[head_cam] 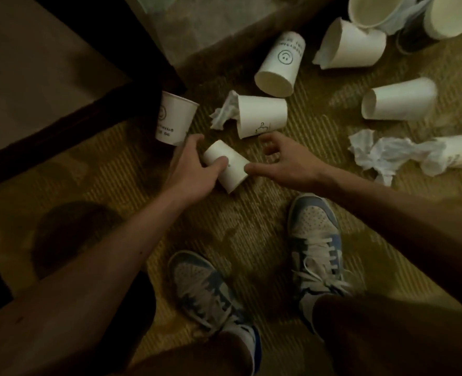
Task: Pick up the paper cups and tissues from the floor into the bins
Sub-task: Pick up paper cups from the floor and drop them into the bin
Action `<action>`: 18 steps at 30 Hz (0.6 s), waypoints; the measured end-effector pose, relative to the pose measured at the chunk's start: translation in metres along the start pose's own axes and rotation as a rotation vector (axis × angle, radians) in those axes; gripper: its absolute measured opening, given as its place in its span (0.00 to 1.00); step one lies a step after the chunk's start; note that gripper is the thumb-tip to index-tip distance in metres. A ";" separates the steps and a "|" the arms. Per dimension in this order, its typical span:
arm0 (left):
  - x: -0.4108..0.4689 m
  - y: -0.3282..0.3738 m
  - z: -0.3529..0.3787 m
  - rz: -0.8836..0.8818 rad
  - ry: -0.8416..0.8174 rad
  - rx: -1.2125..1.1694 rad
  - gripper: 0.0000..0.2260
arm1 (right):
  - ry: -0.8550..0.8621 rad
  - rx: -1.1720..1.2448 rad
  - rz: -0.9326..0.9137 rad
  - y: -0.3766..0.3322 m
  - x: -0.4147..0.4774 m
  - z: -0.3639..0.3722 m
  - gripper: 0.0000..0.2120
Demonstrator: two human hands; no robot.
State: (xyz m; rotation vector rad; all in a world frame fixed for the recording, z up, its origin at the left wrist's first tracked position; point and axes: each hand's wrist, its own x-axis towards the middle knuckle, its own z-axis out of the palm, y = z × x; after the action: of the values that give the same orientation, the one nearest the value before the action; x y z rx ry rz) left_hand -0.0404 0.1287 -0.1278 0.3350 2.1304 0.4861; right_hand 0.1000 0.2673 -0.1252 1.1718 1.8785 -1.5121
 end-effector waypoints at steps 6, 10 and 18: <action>0.030 -0.018 0.010 0.030 0.052 -0.077 0.25 | 0.011 -0.176 -0.140 0.002 0.036 0.018 0.35; 0.044 -0.035 0.022 0.054 0.056 -0.159 0.17 | -0.053 -0.182 -0.175 0.009 0.052 0.025 0.25; 0.054 -0.045 0.045 0.023 0.202 -0.445 0.25 | -0.066 -0.116 -0.242 0.023 0.067 0.045 0.21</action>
State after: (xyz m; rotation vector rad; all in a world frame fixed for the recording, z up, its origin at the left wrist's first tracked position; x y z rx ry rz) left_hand -0.0364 0.1205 -0.2110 0.0573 2.1369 1.0205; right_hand 0.0764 0.2476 -0.2029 0.8571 2.0925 -1.5203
